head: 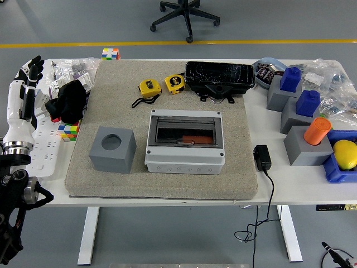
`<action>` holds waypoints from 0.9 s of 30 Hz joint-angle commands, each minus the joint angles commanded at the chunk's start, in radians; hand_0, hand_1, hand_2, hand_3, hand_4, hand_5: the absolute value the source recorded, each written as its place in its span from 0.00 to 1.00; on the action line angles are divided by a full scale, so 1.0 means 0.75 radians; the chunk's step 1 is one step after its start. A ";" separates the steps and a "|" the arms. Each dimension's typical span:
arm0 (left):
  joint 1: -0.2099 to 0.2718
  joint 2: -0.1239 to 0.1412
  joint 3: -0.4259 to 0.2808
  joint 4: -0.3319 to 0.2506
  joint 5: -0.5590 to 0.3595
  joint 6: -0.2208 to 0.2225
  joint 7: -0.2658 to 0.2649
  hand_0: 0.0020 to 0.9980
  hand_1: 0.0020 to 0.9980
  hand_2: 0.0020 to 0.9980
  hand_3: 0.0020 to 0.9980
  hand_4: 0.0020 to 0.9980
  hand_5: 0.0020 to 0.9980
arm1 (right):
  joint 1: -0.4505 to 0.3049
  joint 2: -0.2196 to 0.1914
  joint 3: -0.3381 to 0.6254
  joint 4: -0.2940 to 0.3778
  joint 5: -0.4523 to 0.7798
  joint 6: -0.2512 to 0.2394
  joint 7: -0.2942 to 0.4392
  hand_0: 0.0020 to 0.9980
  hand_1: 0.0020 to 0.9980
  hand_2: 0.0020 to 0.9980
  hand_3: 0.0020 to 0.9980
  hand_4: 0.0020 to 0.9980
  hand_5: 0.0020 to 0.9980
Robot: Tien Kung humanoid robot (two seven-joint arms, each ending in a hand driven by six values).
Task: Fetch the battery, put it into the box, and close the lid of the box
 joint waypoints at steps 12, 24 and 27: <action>0.018 -0.003 0.079 -0.005 0.053 -0.028 0.042 0.86 0.87 0.80 0.80 1.00 1.00 | -0.026 0.005 -0.015 0.000 0.016 0.009 -0.001 0.83 0.78 0.76 0.83 1.00 1.00; 0.018 -0.008 0.097 -0.011 0.059 -0.030 0.055 0.86 0.86 0.79 0.78 1.00 1.00 | -0.034 0.001 -0.053 0.000 0.028 0.014 -0.001 0.83 0.78 0.76 0.83 1.00 1.00; 0.013 -0.010 0.100 -0.015 0.059 -0.028 0.057 0.86 0.86 0.79 0.78 1.00 1.00 | -0.038 -0.001 0.002 0.000 -0.040 0.022 0.002 0.83 0.78 0.76 0.83 1.00 1.00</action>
